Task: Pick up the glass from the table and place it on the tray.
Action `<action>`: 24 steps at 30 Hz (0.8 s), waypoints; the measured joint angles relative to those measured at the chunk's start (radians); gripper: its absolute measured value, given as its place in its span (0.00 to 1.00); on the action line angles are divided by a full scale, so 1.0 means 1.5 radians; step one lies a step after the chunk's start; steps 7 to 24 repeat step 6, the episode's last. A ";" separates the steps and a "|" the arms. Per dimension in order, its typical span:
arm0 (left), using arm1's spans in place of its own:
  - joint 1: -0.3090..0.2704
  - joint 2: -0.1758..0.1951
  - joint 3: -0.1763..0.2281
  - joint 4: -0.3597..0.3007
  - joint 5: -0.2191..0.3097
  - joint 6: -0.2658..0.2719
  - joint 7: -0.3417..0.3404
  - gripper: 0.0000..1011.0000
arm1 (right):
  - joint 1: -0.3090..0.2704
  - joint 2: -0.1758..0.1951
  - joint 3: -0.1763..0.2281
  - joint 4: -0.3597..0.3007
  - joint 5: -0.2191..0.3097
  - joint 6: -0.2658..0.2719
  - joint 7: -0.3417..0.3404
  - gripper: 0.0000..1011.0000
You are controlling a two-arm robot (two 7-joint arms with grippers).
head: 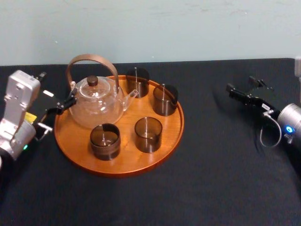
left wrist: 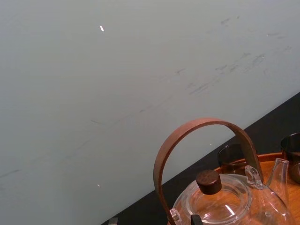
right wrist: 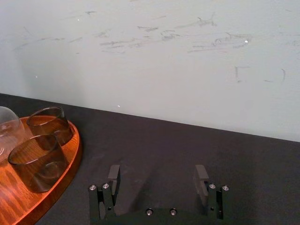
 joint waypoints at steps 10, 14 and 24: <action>0.000 0.000 0.000 0.000 0.000 0.000 0.000 1.00 | 0.000 0.001 -0.002 -0.002 0.000 0.000 0.003 0.99; 0.000 0.000 0.000 0.000 0.000 0.000 0.000 1.00 | 0.000 0.001 -0.002 -0.002 0.000 0.000 0.003 0.99; 0.000 0.000 0.000 0.000 0.000 0.000 0.000 1.00 | 0.000 0.001 -0.002 -0.002 0.000 0.000 0.003 0.99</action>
